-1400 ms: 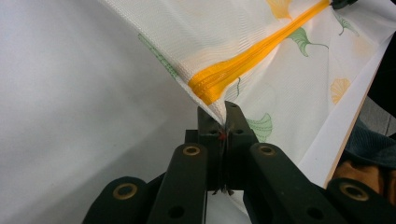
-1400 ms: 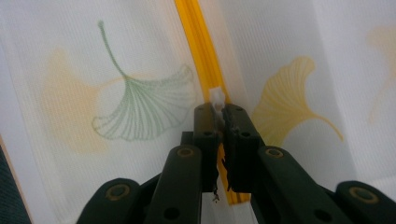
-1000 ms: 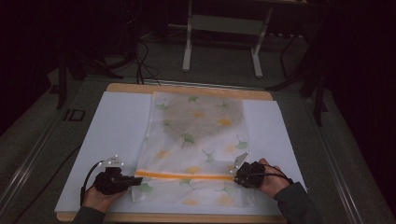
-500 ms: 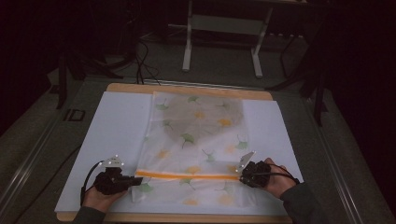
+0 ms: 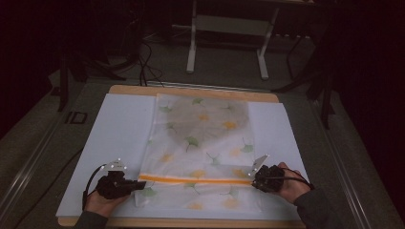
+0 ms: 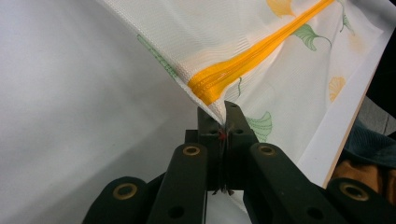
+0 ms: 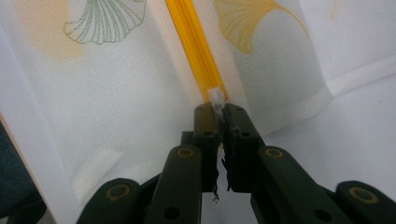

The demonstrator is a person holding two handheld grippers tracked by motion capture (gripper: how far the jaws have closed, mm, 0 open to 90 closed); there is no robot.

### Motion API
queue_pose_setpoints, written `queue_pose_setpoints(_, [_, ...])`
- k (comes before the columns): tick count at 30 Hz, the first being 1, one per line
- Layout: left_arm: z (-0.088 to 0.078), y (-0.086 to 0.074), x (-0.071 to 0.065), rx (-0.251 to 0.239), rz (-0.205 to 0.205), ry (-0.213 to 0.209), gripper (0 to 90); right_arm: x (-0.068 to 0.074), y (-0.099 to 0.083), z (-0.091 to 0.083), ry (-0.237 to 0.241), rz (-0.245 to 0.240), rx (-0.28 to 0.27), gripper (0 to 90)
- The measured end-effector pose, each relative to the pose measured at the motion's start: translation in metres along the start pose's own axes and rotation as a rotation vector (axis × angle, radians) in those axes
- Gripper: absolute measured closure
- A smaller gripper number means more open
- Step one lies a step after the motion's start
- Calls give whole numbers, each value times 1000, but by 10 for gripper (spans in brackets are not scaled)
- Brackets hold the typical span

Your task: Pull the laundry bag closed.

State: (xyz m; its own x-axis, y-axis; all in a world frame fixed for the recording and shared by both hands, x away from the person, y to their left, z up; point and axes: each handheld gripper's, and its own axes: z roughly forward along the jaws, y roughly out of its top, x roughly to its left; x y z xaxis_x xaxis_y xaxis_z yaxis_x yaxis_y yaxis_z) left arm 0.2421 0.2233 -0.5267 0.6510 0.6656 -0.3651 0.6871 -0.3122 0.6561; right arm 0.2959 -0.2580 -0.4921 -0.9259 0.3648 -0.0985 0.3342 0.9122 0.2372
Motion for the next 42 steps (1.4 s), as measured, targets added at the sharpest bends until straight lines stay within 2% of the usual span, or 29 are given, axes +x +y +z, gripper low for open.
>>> queue_pose_setpoints(10, [5, -2, -3, 33, 12, -17, 876, -1, -4, 2, 6, 6, -4, 846])
queue_pose_setpoints(11, [5, -2, -3, 41, 18, -17, 859, -1, -5, 2, 6, 8, -10, 845])
queue_pose_setpoints(13, [4, -4, -2, 37, 17, -2, 768, -1, -6, 2, 8, 23, -27, 827])
queue_pose_setpoints(14, [3, -4, -2, 33, 14, 7, 768, -1, -6, 2, 8, 23, -27, 827])
queue_pose_setpoints(17, [-2, -6, 2, -12, -8, 39, 709, -1, -7, 3, 20, 42, -48, 749])
queue_pose_setpoints(23, [-12, -7, 5, -69, -10, 88, 639, -3, -9, 2, 20, 84, -100, 647])
queue_pose_setpoints(31, [-23, -9, 9, -150, -20, 142, 628, -11, -17, 2, -18, 202, -201, 587])
queue_pose_setpoints(38, [-26, -11, 14, -160, -24, 207, 632, -17, -25, 4, -69, 316, -282, 554])
queue_pose_setpoints(39, [-25, -11, 15, -161, -23, 214, 627, -17, -27, 6, -80, 356, -313, 552])
queue_pose_setpoints(40, [-25, -12, 16, -164, -25, 229, 627, -17, -27, 6, -80, 356, -313, 552])
queue_pose_setpoints(42, [-24, -12, 18, -156, -16, 270, 622, -17, -29, 8, -93, 407, -345, 549])
